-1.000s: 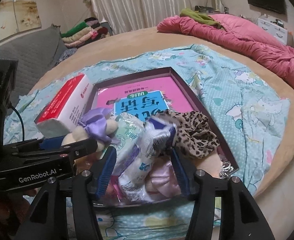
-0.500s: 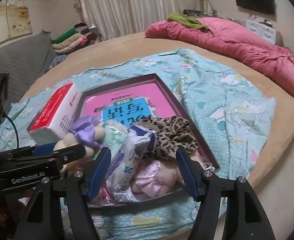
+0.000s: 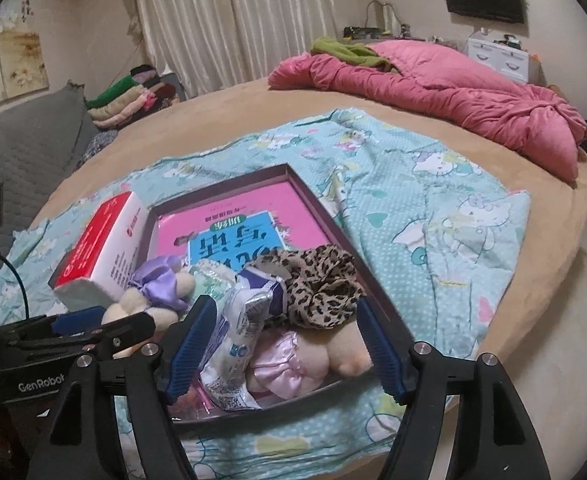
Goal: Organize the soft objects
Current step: 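Lower the packet into the pink box and open the right tool while the left tool holds the bear, then lower the cream bear into the pink box and open the left tool while the right tool withdraws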
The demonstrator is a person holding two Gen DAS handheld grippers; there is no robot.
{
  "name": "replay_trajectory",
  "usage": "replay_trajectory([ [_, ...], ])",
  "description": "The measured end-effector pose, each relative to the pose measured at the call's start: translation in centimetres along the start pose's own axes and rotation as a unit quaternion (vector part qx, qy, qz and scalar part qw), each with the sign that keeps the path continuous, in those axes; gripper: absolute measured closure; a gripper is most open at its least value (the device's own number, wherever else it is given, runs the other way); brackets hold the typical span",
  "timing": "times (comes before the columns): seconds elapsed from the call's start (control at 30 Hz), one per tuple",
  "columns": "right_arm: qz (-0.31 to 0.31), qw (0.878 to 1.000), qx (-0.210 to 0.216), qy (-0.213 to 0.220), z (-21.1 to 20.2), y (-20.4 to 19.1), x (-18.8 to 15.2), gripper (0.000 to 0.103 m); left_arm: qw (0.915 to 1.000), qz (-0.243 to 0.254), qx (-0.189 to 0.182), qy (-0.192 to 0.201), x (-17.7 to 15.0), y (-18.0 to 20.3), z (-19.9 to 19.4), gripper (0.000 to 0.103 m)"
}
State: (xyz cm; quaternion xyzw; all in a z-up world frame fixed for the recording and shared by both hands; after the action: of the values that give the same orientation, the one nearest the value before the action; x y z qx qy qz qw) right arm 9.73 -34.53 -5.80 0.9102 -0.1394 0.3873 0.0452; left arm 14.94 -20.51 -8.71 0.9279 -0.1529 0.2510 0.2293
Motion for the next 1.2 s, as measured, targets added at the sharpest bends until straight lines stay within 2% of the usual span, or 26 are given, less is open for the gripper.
replay_trajectory([
  [0.3, 0.003, 1.0, -0.003, 0.002, -0.3, -0.1, 0.1, 0.027, 0.9998, 0.009, 0.01, 0.011, 0.0, 0.3, -1.5, 0.026],
  [0.63, -0.013, 1.0, 0.008, 0.019, -1.5, -1.5, 0.5, 0.025, 0.9992, 0.007, 0.019, 0.033, 0.0, -0.3, -4.9, 0.023],
  [0.97, -0.045, 0.998, 0.024, 0.034, -3.3, -4.1, 1.0, 0.025, 0.9985, -0.005, 0.043, 0.035, -0.5, -3.2, -7.6, 0.023],
  [1.2, -0.062, 0.997, 0.035, 0.041, -4.4, -5.9, 1.3, 0.025, 0.9966, -0.018, 0.063, 0.05, -0.2, -5.7, -9.9, 0.023],
])
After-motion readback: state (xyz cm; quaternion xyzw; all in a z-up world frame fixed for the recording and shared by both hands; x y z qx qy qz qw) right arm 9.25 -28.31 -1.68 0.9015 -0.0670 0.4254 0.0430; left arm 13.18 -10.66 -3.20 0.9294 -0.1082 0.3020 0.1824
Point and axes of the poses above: each gripper's, at about its wrist camera, not at the fingertips, and z roughly the way its jaws point, y to its right, x to its top, the point moved 7 cm from there along z, roughly the way its jaws point, and after that the axes turned 9 degrees about -x, right-handed, at the moved point
